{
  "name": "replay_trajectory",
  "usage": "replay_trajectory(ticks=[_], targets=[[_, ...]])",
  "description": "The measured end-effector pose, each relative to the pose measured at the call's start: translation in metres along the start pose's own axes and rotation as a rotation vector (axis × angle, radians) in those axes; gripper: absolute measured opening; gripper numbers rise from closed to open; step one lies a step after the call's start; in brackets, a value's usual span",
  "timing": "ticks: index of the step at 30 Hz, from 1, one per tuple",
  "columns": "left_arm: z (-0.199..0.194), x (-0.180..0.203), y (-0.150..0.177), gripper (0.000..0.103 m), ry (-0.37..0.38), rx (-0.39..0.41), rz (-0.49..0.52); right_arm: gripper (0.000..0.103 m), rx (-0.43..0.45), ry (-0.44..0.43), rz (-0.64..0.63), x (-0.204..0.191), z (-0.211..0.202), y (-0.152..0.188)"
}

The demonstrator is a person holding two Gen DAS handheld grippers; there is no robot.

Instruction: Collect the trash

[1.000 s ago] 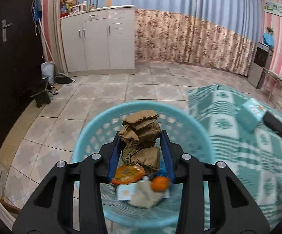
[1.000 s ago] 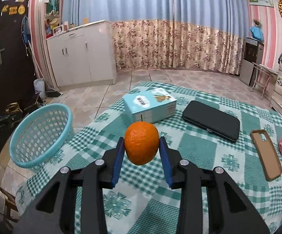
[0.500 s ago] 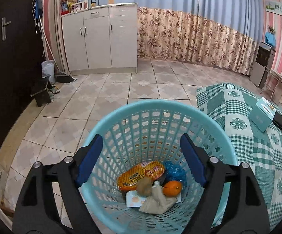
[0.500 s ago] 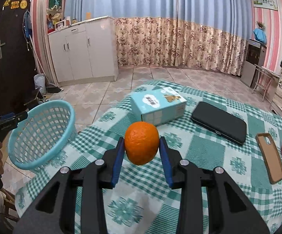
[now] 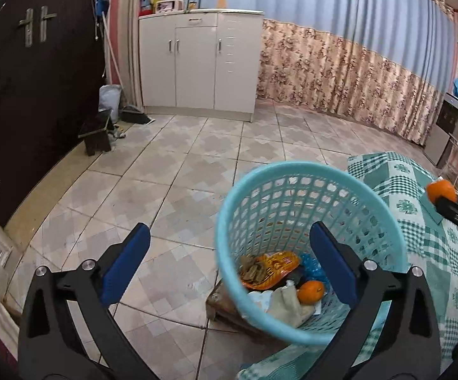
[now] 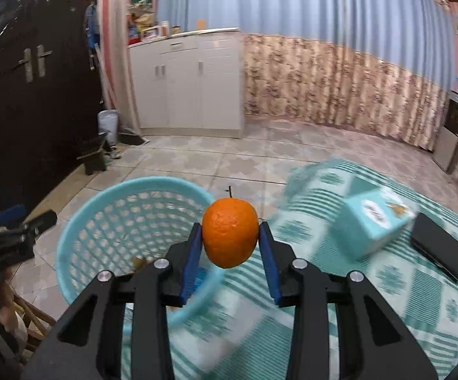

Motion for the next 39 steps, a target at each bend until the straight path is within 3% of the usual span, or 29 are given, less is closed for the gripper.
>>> replay_trajectory(ticks=[7,8,9,10,20,24,28,39], targets=[[0.001,-0.023,0.007,0.097,-0.046,-0.007,-0.028,0.042,-0.059,-0.057,-0.007,-0.04,0.035,0.013],[0.001,-0.025,0.008,0.097,-0.053,-0.008,-0.029,0.051,-0.064,-0.065,-0.003,-0.043,0.038,0.016],[0.001,-0.026,0.008,0.097,-0.057,-0.007,-0.03,0.067,-0.057,-0.063,-0.001,-0.044,0.038,0.016],[0.0,-0.026,0.008,0.097,-0.058,-0.006,-0.031,0.072,-0.047,-0.057,-0.002,-0.043,0.037,0.016],[-0.016,-0.019,0.003,0.098,-0.057,0.012,-0.009,0.092,-0.015,-0.019,-0.017,-0.025,0.024,0.006],[-0.03,-0.001,-0.001,0.098,-0.038,0.016,0.01,0.093,-0.013,0.018,-0.018,-0.007,0.002,0.004],[-0.047,0.034,0.001,0.098,0.042,0.0,0.03,0.094,-0.021,0.062,0.015,0.022,-0.027,0.008],[-0.11,0.155,0.023,0.098,0.258,0.003,0.095,0.098,0.049,0.296,0.059,0.122,-0.166,0.019]])
Point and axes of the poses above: each gripper's, at about its wrist camera, not at the fingertips, and z roughly the way its jaws point, x to its right, y to its underside, the point moved 9 cm from there along z, roughly the way its jaws point, and after that the axes turned 12 degrees about x, right-handed, at the moved point
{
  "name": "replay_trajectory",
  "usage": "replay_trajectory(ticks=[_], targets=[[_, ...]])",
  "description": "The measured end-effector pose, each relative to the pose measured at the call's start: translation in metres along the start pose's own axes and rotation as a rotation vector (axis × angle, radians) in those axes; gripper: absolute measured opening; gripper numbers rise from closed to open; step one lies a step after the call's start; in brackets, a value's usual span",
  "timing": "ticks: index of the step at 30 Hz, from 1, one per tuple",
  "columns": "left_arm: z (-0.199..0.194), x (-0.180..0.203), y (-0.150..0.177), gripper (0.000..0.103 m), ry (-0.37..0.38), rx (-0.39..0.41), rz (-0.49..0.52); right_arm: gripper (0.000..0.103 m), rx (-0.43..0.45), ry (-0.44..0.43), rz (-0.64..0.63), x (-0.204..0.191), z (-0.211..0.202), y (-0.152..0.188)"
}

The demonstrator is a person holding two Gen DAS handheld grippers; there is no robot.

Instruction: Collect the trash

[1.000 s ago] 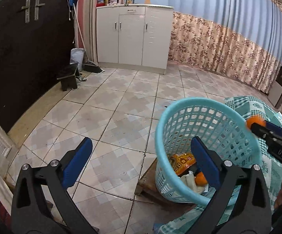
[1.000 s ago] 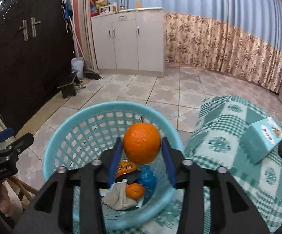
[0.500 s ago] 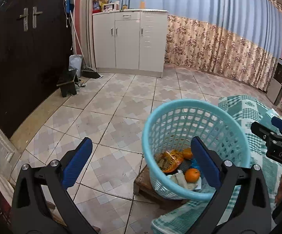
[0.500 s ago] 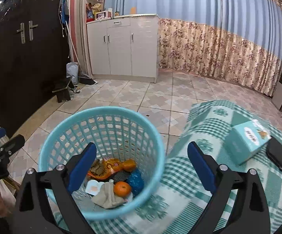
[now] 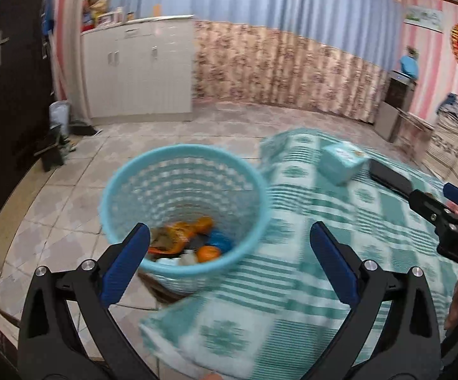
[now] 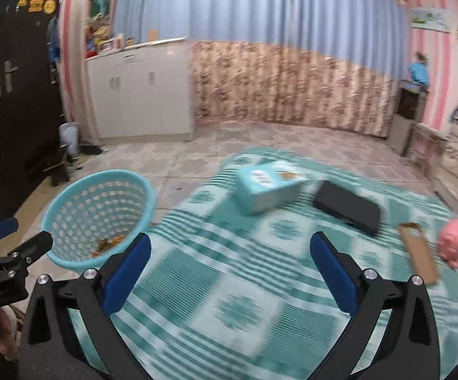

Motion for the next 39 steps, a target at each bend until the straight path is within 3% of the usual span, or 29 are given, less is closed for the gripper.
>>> replay_trajectory(ticks=[7,14,25,39], targets=[[-0.032,0.1,0.017,0.098,0.164,0.007,0.072,0.098,0.003,0.156,0.046,0.08,-0.064,0.015],[-0.061,0.165,0.032,0.098,0.294,0.004,0.128,0.098,-0.006,0.327,0.091,0.143,-0.13,0.046],[-0.081,0.186,0.032,0.098,0.328,0.05,0.157,0.098,0.024,0.472,0.176,0.179,-0.185,0.074],[-0.103,0.208,0.029,0.098,0.398,0.111,0.203,0.098,0.035,0.52,0.187,0.185,-0.2,0.077]])
Point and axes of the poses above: each gripper's, at about its wrist camera, not at the fingertips, and z roughly the way its jaws point, x to its right, y to its underside, the point moved 9 cm from there along z, roughly the way its jaws point, and after that the axes turned 12 degrees about x, right-handed, at the moved point
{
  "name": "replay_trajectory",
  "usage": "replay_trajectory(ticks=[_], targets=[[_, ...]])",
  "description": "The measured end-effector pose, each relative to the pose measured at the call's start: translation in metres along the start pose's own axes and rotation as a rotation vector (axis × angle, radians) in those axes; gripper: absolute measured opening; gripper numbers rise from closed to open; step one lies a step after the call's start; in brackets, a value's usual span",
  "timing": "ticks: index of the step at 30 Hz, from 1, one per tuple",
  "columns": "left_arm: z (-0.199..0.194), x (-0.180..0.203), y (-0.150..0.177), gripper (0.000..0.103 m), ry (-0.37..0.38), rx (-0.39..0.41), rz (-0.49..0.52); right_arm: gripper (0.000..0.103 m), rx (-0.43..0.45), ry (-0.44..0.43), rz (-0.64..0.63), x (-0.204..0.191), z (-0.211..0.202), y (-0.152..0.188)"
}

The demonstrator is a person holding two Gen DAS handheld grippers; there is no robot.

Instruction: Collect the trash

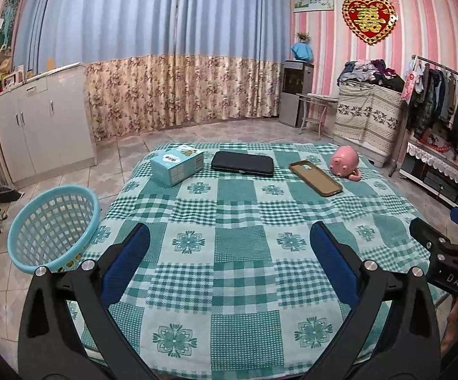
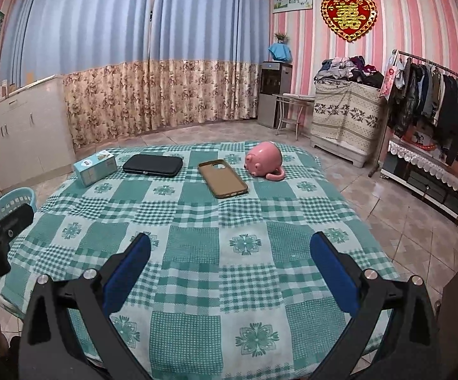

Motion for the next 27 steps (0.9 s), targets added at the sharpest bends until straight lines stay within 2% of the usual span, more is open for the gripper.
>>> replay_trajectory(ticks=[11,27], targets=[[-0.0062,0.0065,-0.0012,0.098,0.01,0.037,0.021,0.098,0.012,0.002,-0.01,-0.0002,-0.0021,0.0],[-0.0047,0.0046,-0.0028,0.098,-0.001,0.039,0.028,0.098,0.001,-0.004,-0.017,-0.0022,-0.0013,0.0047]])
Point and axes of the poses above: each gripper's, at about its wrist camera, not at the fingertips, and z roughly the way its jaws point, x to its right, y to its underside, the point moved 9 cm from there along z, roughly the way its jaws point, and after that the axes turned 12 degrees about x, right-handed, at the moved point
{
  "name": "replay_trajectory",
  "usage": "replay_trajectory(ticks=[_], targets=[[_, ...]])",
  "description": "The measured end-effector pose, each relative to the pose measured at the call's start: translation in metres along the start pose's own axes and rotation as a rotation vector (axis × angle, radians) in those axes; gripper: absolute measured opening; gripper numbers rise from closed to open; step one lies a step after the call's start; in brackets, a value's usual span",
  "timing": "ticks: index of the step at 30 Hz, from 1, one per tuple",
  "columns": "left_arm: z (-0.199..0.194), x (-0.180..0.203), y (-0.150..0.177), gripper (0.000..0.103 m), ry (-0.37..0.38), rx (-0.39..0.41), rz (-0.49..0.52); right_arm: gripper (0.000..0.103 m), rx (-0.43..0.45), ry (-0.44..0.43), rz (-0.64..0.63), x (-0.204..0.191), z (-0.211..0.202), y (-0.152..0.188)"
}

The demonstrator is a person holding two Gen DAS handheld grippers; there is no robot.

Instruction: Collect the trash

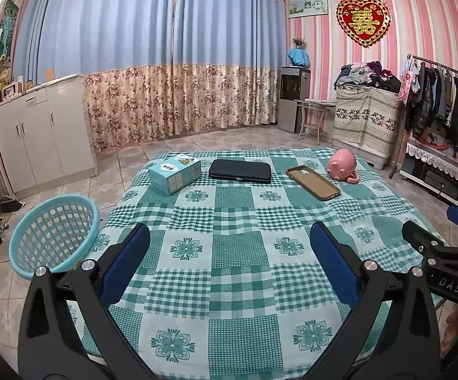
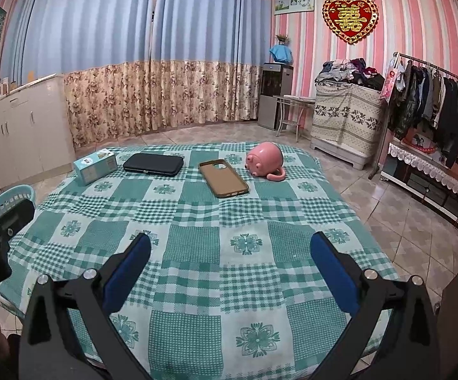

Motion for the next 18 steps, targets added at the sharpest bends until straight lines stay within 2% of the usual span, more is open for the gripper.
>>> replay_trajectory(ticks=[18], targets=[[0.0013,0.0016,-0.0007,0.098,-0.005,0.006,-0.006,0.098,0.015,-0.007,0.0,-0.0022,-0.0037,-0.0021]])
Point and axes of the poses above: each gripper's, at about its wrist camera, not at the fingertips, and z roughly the way its jaws point, x to its right, y to its underside, the point moved 9 cm from there along z, roughly the way its jaws point, and after that the axes turned 12 degrees about x, right-handed, at the moved point
